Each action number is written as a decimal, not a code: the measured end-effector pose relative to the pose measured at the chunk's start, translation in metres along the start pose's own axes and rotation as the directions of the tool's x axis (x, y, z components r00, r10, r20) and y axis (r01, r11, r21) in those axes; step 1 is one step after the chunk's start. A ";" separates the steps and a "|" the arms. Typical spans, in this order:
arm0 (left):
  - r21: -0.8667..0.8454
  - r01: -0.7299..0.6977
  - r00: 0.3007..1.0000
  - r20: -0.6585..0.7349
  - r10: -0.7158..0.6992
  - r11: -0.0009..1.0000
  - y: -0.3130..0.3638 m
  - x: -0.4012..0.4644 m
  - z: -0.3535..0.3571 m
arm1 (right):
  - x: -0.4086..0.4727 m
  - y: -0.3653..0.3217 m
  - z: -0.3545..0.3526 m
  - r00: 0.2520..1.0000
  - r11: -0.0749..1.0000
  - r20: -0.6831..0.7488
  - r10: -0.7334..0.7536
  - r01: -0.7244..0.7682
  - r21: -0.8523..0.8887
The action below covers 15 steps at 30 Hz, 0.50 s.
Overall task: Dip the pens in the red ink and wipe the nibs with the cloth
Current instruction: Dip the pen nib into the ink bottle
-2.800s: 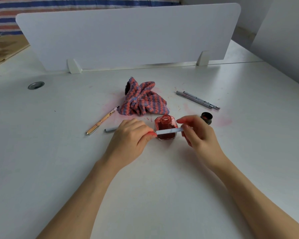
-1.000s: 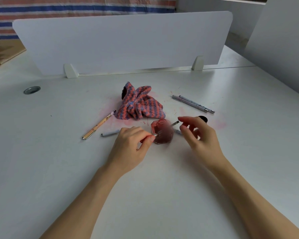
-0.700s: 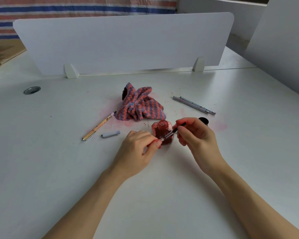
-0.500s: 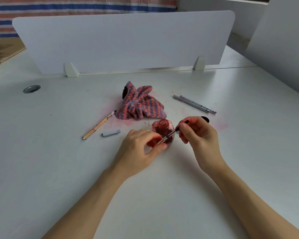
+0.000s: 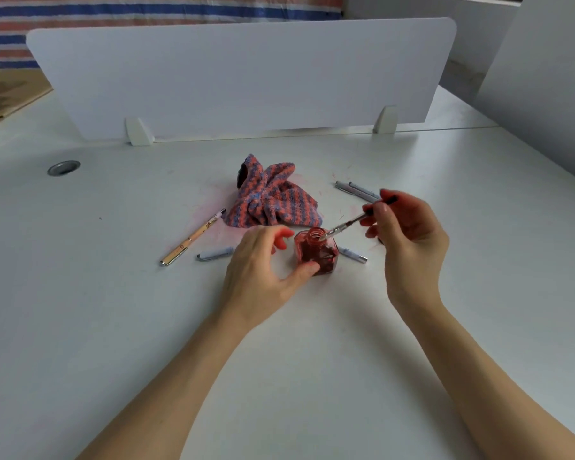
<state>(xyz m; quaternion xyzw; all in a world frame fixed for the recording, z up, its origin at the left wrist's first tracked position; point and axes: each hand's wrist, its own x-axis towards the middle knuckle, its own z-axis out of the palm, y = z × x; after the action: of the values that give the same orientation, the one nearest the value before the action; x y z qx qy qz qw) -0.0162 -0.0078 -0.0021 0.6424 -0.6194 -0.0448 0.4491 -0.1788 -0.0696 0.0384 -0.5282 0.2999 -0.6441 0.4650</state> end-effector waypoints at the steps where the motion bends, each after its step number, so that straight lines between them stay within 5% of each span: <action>1: 0.037 0.002 0.998 0.068 -0.004 0.999 -0.002 0.001 0.002 | 0.002 0.000 0.002 1.000 1.000 -0.024 -0.013 0.012 -0.009; 5: 0.186 -0.029 0.967 0.254 -0.020 0.982 -0.004 0.004 0.009 | 0.006 0.003 0.013 0.999 0.997 -0.029 -0.036 0.034 -0.069; 11: 0.125 -0.032 0.973 0.229 0.002 0.992 -0.010 0.005 0.013 | 0.010 0.003 0.022 0.993 0.978 -0.011 -0.121 0.117 -0.171; 15: 0.078 -0.016 0.979 0.203 0.000 0.997 -0.012 0.006 0.013 | 0.008 0.011 0.022 0.974 0.928 0.136 -0.184 0.217 -0.304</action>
<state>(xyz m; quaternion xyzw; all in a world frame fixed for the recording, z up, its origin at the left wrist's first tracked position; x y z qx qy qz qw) -0.0137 -0.0216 -0.0142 0.6493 -0.6657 -0.0836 0.3582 -0.1543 -0.0785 0.0379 -0.6570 0.3187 -0.6031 0.3211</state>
